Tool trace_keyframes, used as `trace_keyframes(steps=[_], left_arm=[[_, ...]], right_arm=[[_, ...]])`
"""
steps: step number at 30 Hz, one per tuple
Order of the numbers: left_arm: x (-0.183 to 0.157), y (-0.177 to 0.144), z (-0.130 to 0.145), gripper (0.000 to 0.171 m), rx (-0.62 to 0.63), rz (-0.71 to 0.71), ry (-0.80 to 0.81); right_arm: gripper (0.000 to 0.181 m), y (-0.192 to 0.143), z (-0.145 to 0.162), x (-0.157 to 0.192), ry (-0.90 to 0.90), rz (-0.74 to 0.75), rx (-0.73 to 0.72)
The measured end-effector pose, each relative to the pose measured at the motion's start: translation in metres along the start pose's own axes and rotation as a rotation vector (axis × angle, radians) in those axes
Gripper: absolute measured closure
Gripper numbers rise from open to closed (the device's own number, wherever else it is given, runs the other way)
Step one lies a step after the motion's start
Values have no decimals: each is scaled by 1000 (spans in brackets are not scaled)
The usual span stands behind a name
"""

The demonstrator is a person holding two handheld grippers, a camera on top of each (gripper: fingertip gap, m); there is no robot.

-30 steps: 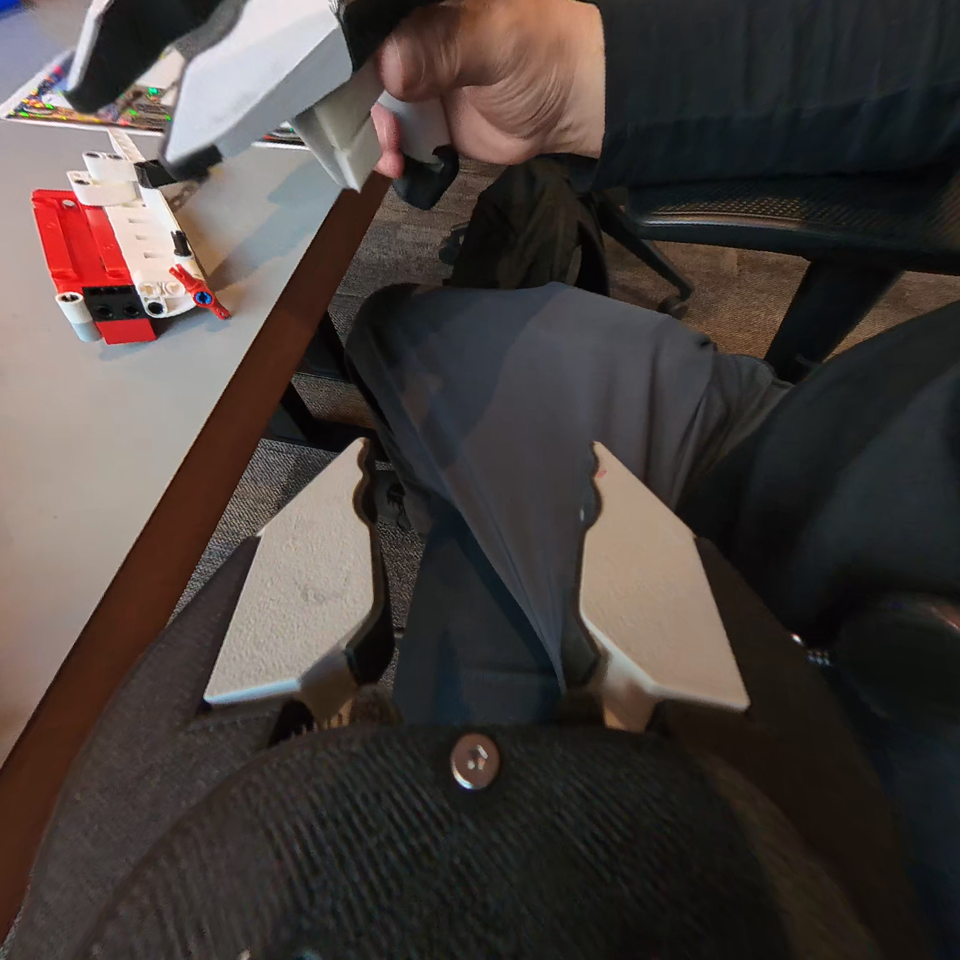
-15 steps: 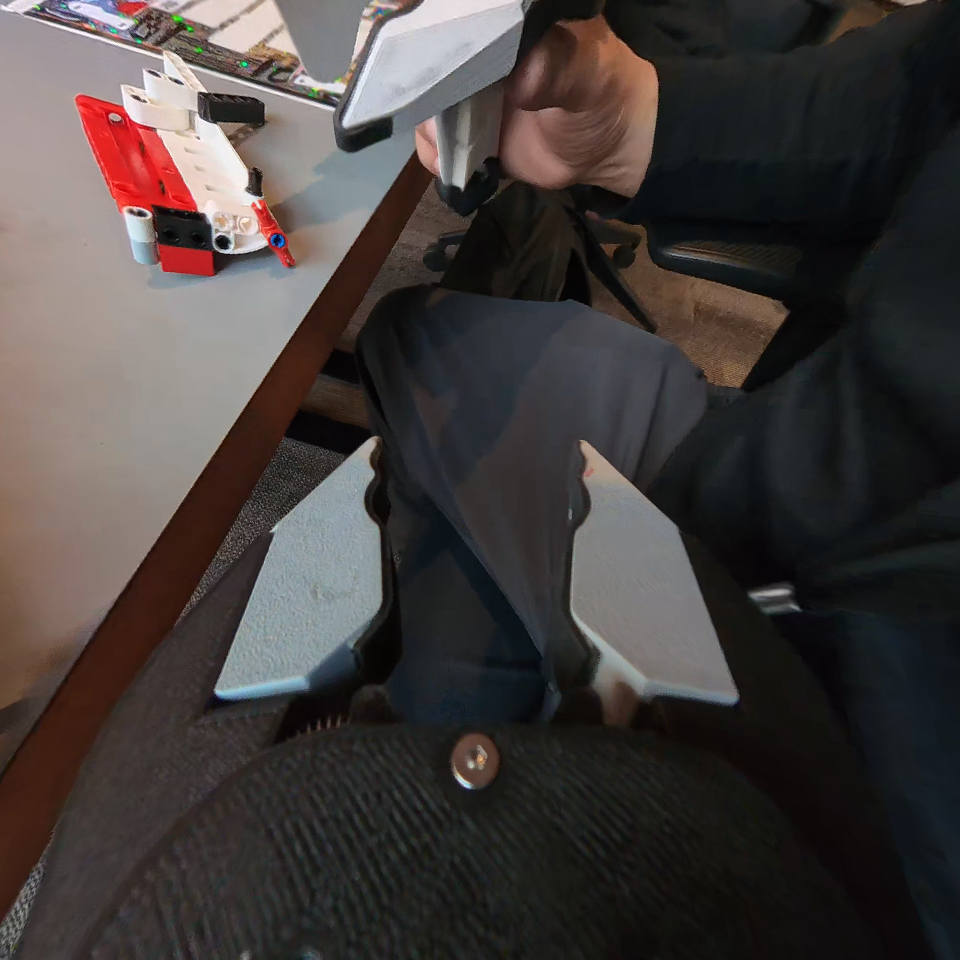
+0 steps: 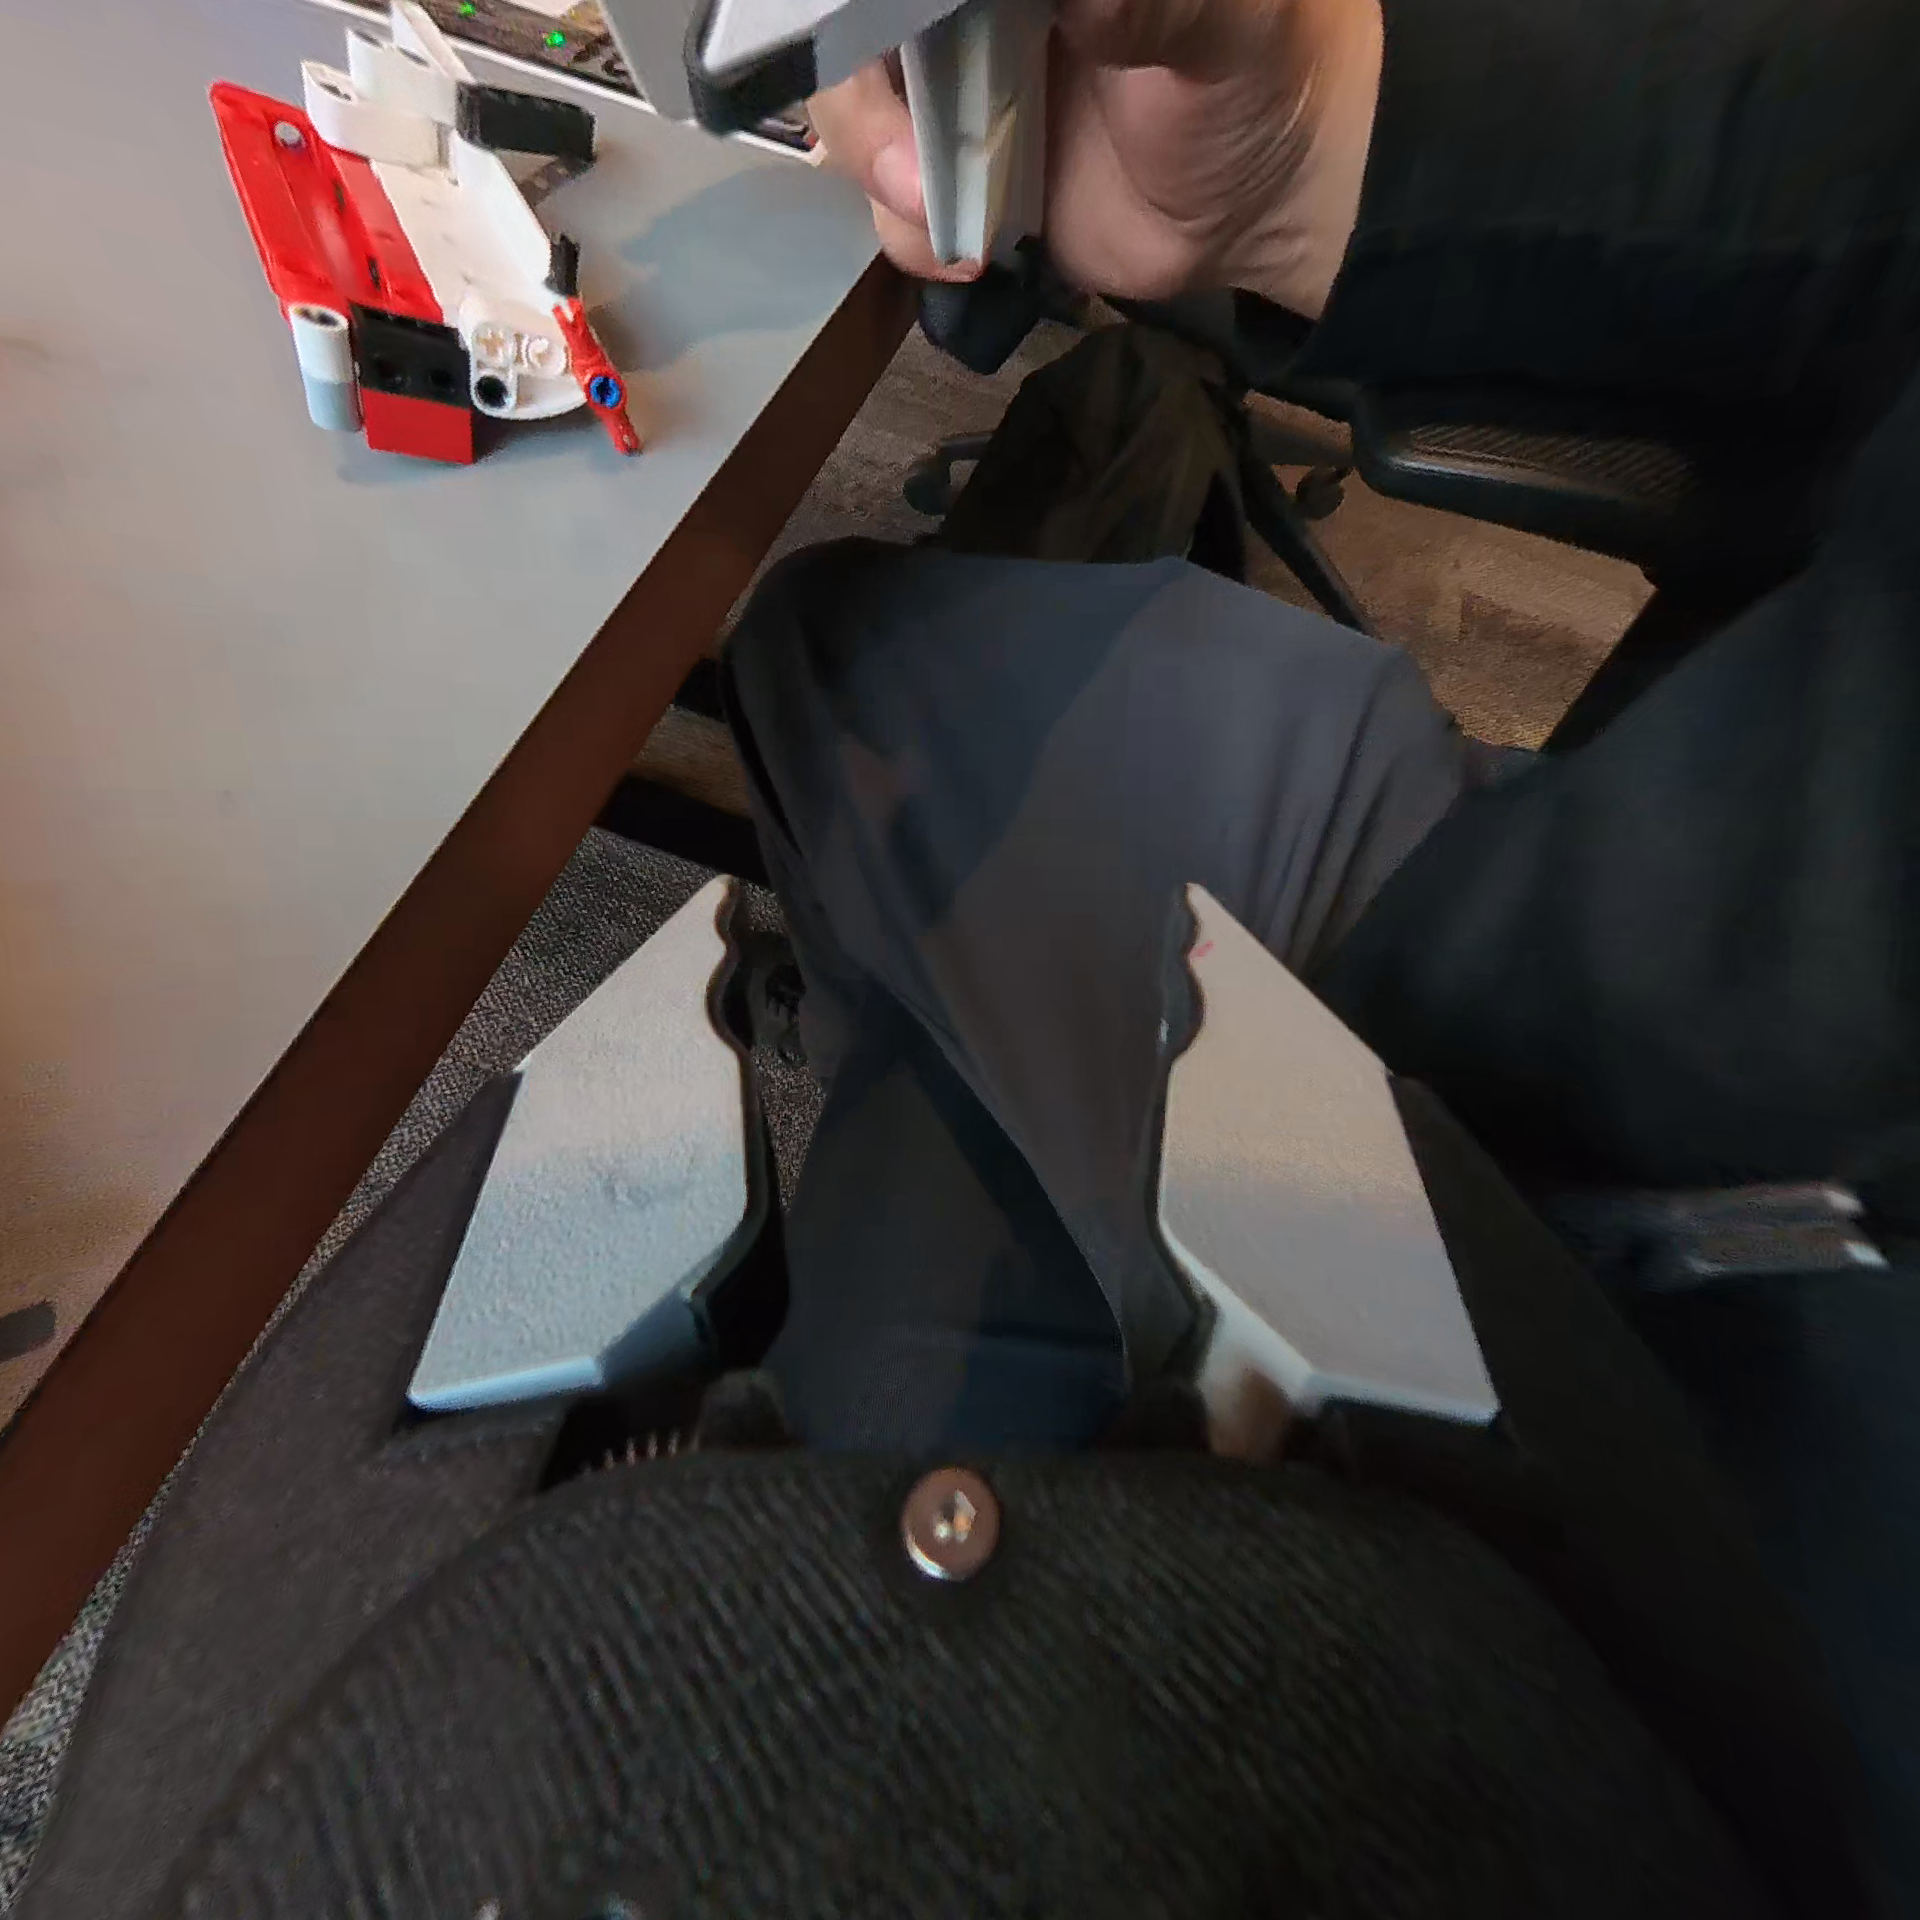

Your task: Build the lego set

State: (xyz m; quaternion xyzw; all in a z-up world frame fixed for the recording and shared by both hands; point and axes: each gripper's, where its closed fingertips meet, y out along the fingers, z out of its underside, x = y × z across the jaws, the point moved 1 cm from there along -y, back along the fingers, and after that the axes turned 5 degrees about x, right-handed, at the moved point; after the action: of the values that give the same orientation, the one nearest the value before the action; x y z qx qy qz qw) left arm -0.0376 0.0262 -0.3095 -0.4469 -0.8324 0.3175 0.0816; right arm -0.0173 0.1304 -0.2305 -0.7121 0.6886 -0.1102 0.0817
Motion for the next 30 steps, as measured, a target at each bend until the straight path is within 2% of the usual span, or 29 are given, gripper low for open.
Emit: trace_keyframes(steps=[5,9,12,15,18,21,23,24,27,30], left_arm=[[-9,2,-1,94,17,-1,27],[-14,-1,-3,92,10,-3,25],[-16,-4,-5,94,1,-3,25],[-17,-4,-6,95,20,-10,53],[-21,-5,-7,95,27,8,63],[-21,-5,-5,94,40,-1,85],[-19,-4,-2,93,57,-14,105],[-18,-3,-1,94,61,-14,110],[-18,-4,-1,96,59,-16,112],[-14,-7,-1,100,59,-45,122]], right_arm=[[105,-4,2,-4,-57,62,95],[109,-17,-6,-16,-147,83,206],[108,-21,-6,-22,-194,35,372],[109,-17,8,-34,-326,50,568],[110,-6,24,-36,-373,12,694],[102,7,39,-28,-366,-42,767],[103,14,51,-19,-348,-86,812],[100,19,54,-17,-352,-79,809],[114,31,54,-14,-404,-18,772],[115,38,54,-11,-466,48,743]])
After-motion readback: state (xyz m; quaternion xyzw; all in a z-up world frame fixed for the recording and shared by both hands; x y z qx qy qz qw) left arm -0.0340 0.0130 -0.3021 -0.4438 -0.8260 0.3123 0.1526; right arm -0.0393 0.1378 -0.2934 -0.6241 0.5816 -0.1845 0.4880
